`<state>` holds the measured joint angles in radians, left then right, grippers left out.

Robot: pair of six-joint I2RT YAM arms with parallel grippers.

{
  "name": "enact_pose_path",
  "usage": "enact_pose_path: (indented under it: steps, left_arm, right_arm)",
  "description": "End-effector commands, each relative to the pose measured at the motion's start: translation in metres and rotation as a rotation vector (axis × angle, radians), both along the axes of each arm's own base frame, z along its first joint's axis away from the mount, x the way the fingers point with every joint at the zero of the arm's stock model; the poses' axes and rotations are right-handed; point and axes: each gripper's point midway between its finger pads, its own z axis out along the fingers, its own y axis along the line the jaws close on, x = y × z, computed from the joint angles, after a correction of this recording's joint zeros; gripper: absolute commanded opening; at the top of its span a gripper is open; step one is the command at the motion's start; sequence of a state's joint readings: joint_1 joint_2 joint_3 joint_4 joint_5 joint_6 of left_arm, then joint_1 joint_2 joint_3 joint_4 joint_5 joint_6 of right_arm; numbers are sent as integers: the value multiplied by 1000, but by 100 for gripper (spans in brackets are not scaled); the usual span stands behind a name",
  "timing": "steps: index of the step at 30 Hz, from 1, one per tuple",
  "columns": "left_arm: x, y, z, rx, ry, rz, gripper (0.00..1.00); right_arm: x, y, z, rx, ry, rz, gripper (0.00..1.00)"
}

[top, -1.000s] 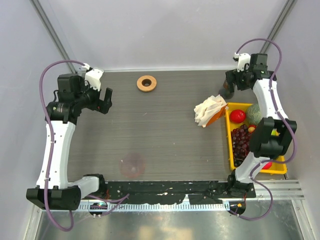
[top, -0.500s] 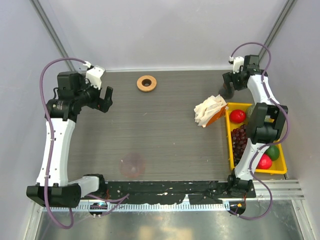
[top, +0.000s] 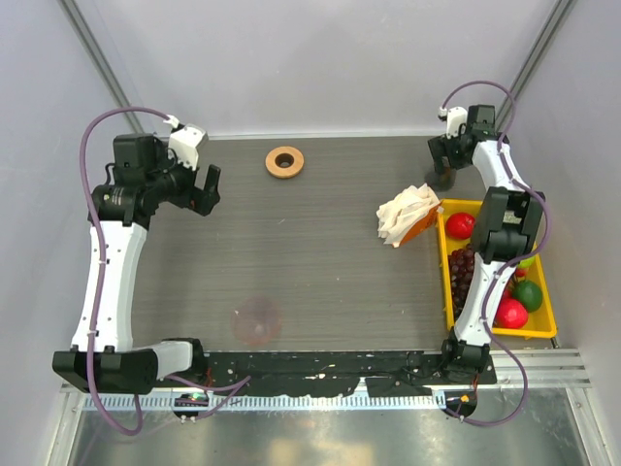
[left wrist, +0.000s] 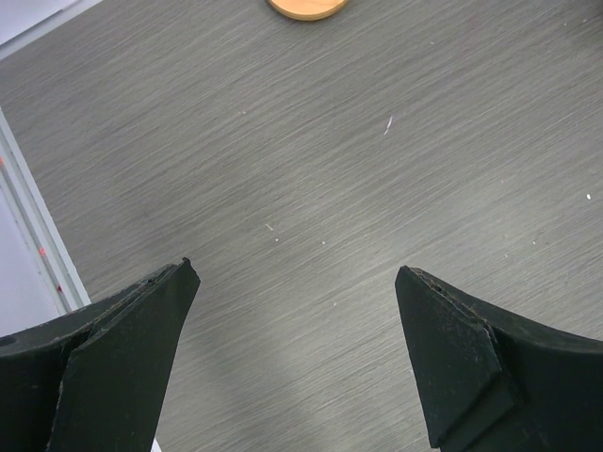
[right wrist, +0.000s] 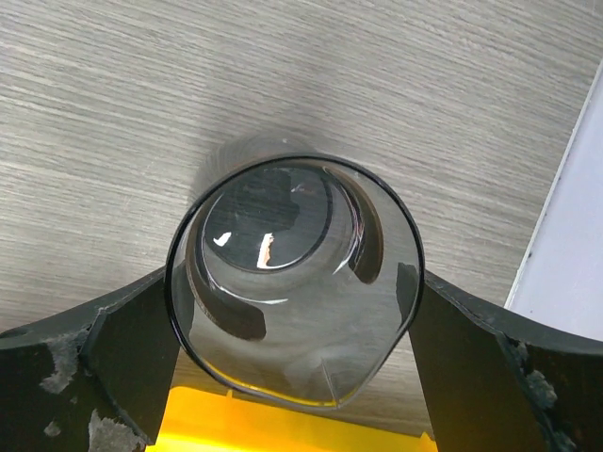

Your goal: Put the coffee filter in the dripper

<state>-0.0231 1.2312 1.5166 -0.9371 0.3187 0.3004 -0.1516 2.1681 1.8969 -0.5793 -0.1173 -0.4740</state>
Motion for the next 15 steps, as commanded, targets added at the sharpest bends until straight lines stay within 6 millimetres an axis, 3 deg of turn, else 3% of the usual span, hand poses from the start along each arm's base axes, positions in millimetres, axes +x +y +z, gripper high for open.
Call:
enact_pose_path:
  steps: [1, 14, 15]
  left_arm:
    - [4, -2, 12, -1, -33, -23, 99]
    - [4, -3, 4, -14, -1, -18, 99]
    - [4, -3, 4, -14, -2, -18, 99]
  right_arm:
    - [29, -1, 28, -24, -123, 44, 95]
    - [49, 12, 29, 18, -179, 124, 100]
    - [50, 12, 32, 17, -187, 128, 95]
